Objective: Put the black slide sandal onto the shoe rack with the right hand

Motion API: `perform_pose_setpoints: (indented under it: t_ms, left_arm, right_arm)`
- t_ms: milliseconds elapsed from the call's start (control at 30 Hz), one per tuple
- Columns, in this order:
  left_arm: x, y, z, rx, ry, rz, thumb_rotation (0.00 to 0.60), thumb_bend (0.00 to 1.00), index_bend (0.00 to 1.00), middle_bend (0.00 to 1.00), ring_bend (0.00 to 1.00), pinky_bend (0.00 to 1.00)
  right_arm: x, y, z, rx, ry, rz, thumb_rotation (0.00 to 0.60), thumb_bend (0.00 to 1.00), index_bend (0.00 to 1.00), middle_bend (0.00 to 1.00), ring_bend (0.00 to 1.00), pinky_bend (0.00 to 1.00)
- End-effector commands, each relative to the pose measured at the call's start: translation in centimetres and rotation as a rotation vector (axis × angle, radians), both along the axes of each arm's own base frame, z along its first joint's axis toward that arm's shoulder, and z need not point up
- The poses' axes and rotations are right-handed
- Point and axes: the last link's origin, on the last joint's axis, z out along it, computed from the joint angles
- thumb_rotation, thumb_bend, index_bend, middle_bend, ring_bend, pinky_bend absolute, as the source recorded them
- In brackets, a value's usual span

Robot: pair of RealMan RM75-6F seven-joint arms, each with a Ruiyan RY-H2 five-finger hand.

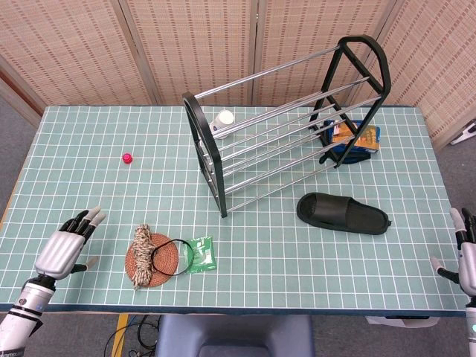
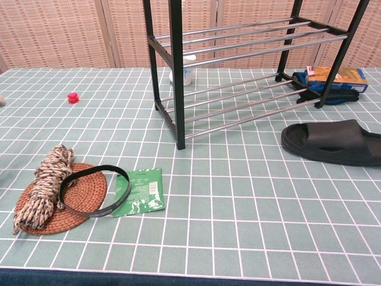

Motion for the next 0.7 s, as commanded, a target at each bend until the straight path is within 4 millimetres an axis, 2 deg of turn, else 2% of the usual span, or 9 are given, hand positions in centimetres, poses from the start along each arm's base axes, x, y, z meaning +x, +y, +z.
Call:
perform_pose_setpoints:
  t_ms: [33,433,700]
  left_arm:
    - [0.0,0.0,-0.1,-0.002,0.002,0.004,0.6,0.26,0.0,0.02,0.0,0.17]
    - [-0.2,0.4,0.0,-0.005,-0.003,0.029,0.6,0.26,0.0,0.02,0.0,0.17]
    - [0.0,0.3,0.0,-0.009,-0.017,0.027,0.6,0.26,0.0,0.02,0.0,0.17]
  right_arm:
    - [0.0,0.0,0.0,0.001,-0.001,0.001,0.6,0.18,0.0,0.0,0.0,0.09]
    - [0.2,-0.7,-0.6,0.045,-0.01,-0.009,0.6,0.18,0.0,0.0,0.0,0.09]
    - [0.5,-3.0,0.2,0.197,-0.051,-0.083,0.6,0.18,0.0,0.0,0.0,0.03]
